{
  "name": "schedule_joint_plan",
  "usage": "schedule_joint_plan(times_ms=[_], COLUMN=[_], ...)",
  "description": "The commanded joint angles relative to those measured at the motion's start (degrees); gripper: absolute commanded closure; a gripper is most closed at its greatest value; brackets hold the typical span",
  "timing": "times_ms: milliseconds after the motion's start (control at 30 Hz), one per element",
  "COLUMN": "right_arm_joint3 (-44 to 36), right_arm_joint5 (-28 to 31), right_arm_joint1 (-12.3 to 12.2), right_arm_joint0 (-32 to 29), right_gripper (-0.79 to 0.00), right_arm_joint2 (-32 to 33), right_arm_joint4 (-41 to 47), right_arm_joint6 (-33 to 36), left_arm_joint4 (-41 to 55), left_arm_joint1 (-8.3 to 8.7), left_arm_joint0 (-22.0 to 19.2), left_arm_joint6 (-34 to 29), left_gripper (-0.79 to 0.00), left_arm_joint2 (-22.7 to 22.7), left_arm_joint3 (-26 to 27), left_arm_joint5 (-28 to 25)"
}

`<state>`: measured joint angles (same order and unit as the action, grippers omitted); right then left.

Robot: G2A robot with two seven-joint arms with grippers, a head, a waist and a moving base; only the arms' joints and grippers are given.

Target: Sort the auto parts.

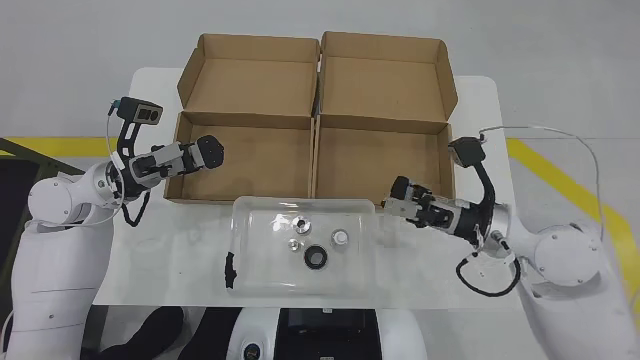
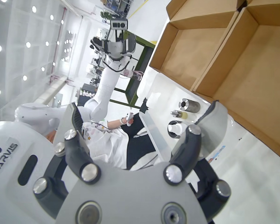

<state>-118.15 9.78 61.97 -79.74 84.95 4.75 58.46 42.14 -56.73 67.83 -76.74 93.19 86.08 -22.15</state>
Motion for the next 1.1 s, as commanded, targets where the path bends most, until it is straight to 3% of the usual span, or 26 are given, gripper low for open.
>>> schedule_joint_plan(times_ms=[0,367,733,1067], right_arm_joint3=[0.07,-3.35,-11.01,-11.15], right_arm_joint5=[0.05,7.99,6.41,6.30], right_arm_joint1=[-0.11,-0.75,-0.85,-0.85], right_arm_joint0=[0.72,4.98,6.37,6.43], right_gripper=[-0.785,-0.785,-0.785,-0.785], right_arm_joint2=[-1.25,-8.62,-17.30,-17.52], right_arm_joint4=[-2.34,-22.05,-48.04,-48.46], right_arm_joint6=[1.16,4.27,2.97,3.09], left_arm_joint4=[0.00,0.00,0.00,0.00], left_arm_joint1=[0.00,0.00,0.00,0.00], left_arm_joint0=[0.00,0.00,0.00,0.00], left_arm_joint6=[0.00,0.00,0.00,0.00], left_gripper=[-0.785,-0.785,-0.785,-0.785], left_arm_joint2=[0.00,0.00,0.00,0.00], left_arm_joint3=[0.00,0.00,0.00,0.00], left_arm_joint5=[0.00,0.00,0.00,0.00])
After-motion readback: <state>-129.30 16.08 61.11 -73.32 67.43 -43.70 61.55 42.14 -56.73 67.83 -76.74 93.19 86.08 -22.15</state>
